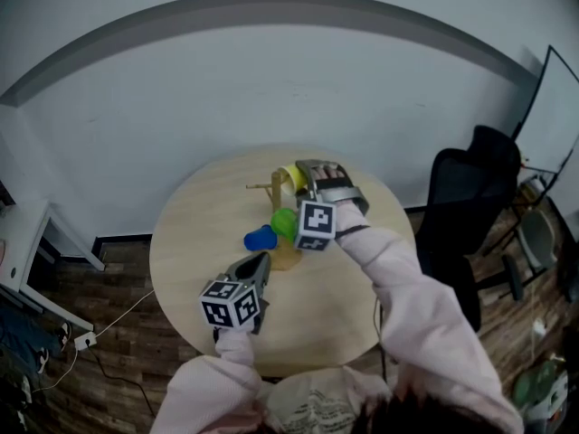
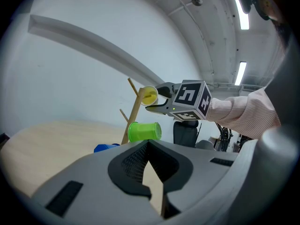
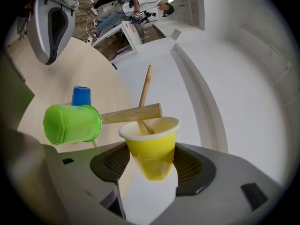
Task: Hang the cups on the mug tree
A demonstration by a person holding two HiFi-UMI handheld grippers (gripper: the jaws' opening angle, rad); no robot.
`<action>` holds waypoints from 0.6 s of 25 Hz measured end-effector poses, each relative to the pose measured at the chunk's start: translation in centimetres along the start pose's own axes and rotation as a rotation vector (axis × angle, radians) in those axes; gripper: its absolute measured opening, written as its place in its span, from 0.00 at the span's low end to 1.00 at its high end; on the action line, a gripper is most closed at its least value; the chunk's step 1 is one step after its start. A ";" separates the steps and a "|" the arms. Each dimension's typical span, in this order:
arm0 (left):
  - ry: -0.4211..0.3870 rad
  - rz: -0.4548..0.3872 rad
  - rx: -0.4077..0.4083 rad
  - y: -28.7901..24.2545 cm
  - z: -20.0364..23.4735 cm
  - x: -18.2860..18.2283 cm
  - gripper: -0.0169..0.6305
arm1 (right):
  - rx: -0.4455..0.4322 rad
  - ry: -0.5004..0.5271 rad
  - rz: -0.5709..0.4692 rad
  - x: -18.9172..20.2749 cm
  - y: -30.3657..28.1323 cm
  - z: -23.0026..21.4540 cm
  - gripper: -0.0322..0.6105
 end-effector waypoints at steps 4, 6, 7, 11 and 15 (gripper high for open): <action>0.005 -0.009 0.001 0.0 0.1 -0.2 0.03 | 0.017 0.001 -0.001 -0.1 -0.1 0.0 0.49; 0.007 -0.006 0.000 0.1 0.2 -0.2 0.03 | 0.025 0.008 -0.002 -0.2 -0.1 0.0 0.50; 0.008 -0.005 -0.001 0.1 0.2 -0.1 0.03 | 0.028 0.011 -0.002 -0.3 0.0 0.0 0.50; 0.010 -0.006 0.001 0.1 0.2 0.1 0.03 | 0.039 0.024 -0.012 -0.7 0.1 0.1 0.52; 0.013 -0.004 0.002 0.1 0.4 0.2 0.03 | 0.043 0.022 -0.030 -1.3 0.1 0.2 0.54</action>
Point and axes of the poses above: the fingertips, and each gripper's own axes: y backward along the fingers, z to its left, x out of its underside, the point moved 1 cm from there along y, backward along the fingers, and after that the axes turned 5 degrees about z, right-handed, at the moved point
